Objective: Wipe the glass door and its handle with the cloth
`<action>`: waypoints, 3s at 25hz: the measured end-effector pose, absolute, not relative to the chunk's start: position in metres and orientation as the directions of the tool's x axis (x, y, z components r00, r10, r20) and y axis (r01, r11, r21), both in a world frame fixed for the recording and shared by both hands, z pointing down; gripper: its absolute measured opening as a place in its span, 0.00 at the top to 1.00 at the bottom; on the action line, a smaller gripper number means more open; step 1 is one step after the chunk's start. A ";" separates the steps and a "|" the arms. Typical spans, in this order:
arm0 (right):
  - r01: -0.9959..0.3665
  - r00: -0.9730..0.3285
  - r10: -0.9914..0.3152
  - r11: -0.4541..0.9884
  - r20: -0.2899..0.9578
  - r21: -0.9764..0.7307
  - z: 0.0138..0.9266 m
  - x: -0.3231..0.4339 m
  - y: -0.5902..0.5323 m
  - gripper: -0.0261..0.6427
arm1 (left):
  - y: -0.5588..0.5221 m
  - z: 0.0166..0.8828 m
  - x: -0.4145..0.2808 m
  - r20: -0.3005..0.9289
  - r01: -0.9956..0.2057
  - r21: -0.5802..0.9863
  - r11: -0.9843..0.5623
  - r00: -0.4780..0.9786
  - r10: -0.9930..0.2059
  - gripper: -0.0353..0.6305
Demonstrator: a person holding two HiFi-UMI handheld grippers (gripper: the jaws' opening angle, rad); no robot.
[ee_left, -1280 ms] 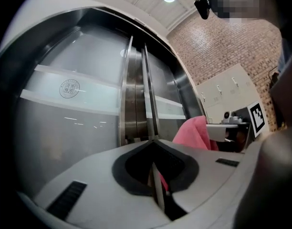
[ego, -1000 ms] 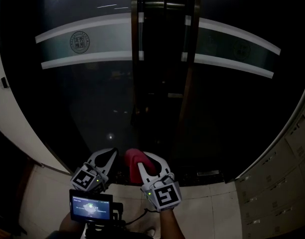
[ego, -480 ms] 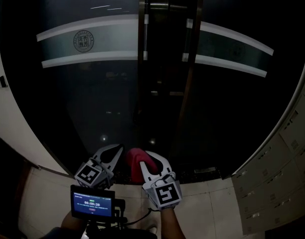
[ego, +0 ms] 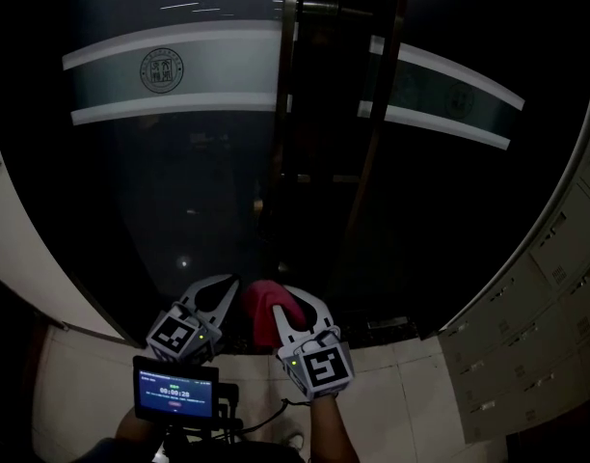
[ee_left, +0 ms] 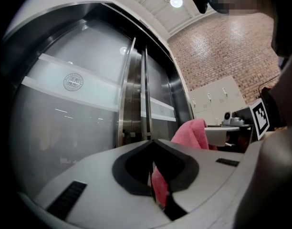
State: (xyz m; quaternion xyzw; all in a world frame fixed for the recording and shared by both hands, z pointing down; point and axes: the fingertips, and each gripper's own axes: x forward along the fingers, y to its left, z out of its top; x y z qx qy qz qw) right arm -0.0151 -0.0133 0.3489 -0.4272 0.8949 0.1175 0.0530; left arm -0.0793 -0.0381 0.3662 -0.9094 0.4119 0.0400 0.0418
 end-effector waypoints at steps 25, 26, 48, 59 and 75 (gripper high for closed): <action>-0.777 -0.630 -0.741 0.599 -0.234 0.192 0.266 0.010 -0.314 0.92 | -0.209 0.356 -0.043 -0.072 -0.807 -0.146 -0.573 0.586 -0.807 0.93; -0.776 -0.630 -0.741 0.605 -0.233 0.178 0.272 0.009 -0.318 0.92 | -0.213 0.359 -0.047 -0.063 -0.814 -0.146 -0.563 0.575 -0.815 0.93; -0.874 -0.478 -0.871 0.484 -0.116 -0.035 0.462 -0.021 -0.299 0.92 | -0.235 0.416 -0.085 0.026 -0.739 -0.081 -0.669 0.670 -0.742 0.93; -0.868 -0.486 -0.874 0.482 0.005 -0.117 0.516 -0.052 -0.301 0.92 | -0.232 0.434 -0.100 0.056 -0.716 -0.097 -0.692 0.690 -0.722 0.93; -0.904 -0.414 -0.903 0.423 -0.120 -0.067 0.435 -0.041 -0.210 0.92 | -0.191 0.415 -0.110 -0.017 -0.688 -0.028 -0.726 0.726 -0.687 0.93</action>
